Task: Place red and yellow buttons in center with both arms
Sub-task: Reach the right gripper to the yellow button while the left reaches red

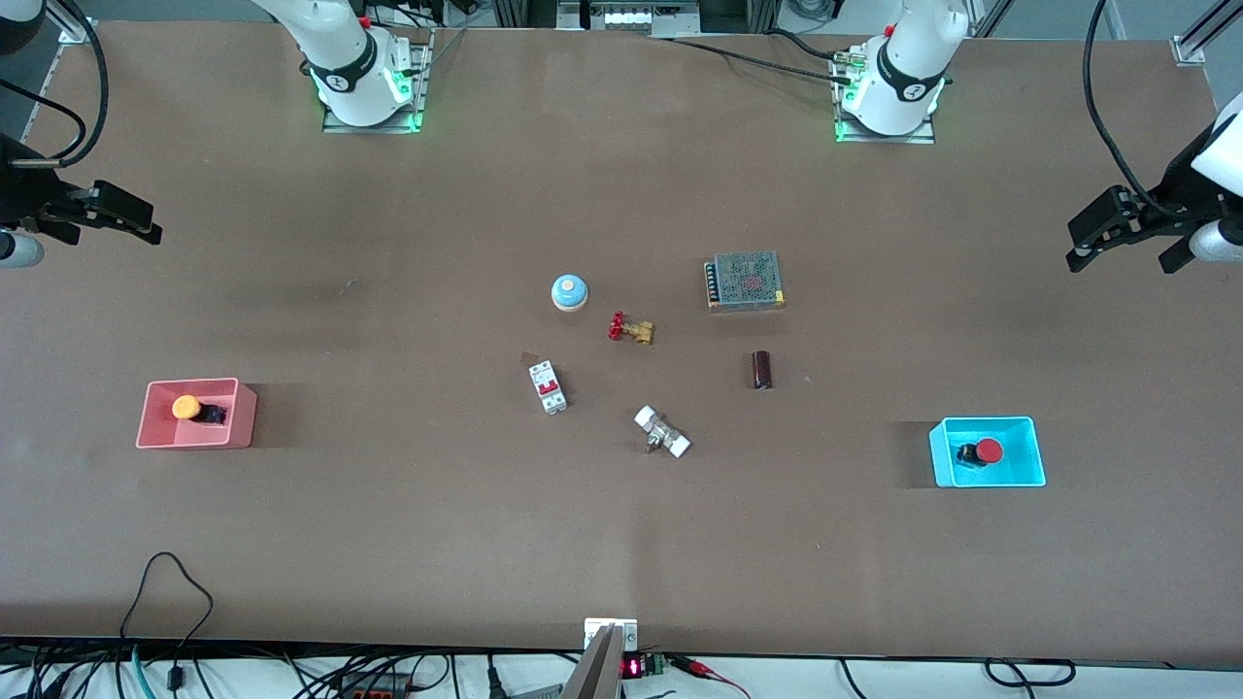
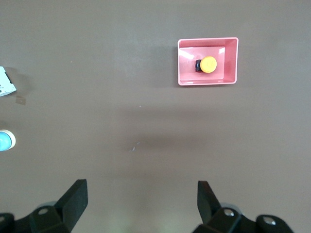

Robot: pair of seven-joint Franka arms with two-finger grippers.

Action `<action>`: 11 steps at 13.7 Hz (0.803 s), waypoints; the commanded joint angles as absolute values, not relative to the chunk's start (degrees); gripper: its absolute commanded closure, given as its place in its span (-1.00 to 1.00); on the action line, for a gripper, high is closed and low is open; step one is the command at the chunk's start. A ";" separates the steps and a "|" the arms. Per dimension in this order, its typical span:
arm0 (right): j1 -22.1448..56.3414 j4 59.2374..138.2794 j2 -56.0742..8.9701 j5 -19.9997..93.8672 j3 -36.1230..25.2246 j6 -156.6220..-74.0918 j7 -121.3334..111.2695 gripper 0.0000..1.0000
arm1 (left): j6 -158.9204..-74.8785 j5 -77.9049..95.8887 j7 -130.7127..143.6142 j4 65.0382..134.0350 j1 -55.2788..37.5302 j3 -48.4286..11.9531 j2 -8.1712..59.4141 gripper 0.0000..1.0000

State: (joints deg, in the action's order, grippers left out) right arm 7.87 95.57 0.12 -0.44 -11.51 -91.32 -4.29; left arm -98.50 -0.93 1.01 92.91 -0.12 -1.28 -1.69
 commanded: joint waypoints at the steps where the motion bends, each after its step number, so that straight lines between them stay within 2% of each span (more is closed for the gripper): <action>1: 8.17 97.21 2.02 -0.79 -11.34 -90.62 -2.90 -1.00 | -97.21 -0.18 0.96 92.02 0.26 -1.49 -1.14 -1.00; 4: 8.09 97.21 1.85 -0.88 -11.42 -90.70 -2.99 -1.00 | -97.03 -0.26 0.44 92.28 0.44 -1.49 -0.18 -1.00; 6: 7.56 97.21 0.01 -1.14 -11.60 -91.58 -2.99 -1.00 | -97.73 -0.87 0.18 91.67 0.61 -1.41 3.76 -1.00; 11: 5.19 96.77 -11.93 -1.14 -11.87 -105.35 -3.95 -1.00 | -108.88 -0.88 0.00 91.76 1.84 -0.79 15.45 -1.00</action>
State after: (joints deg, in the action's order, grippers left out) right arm 6.13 97.80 -6.62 -0.59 -12.12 -100.70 -4.00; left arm -106.19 -0.95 1.02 93.28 1.09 -0.86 11.29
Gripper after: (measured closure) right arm 0.000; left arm 0.000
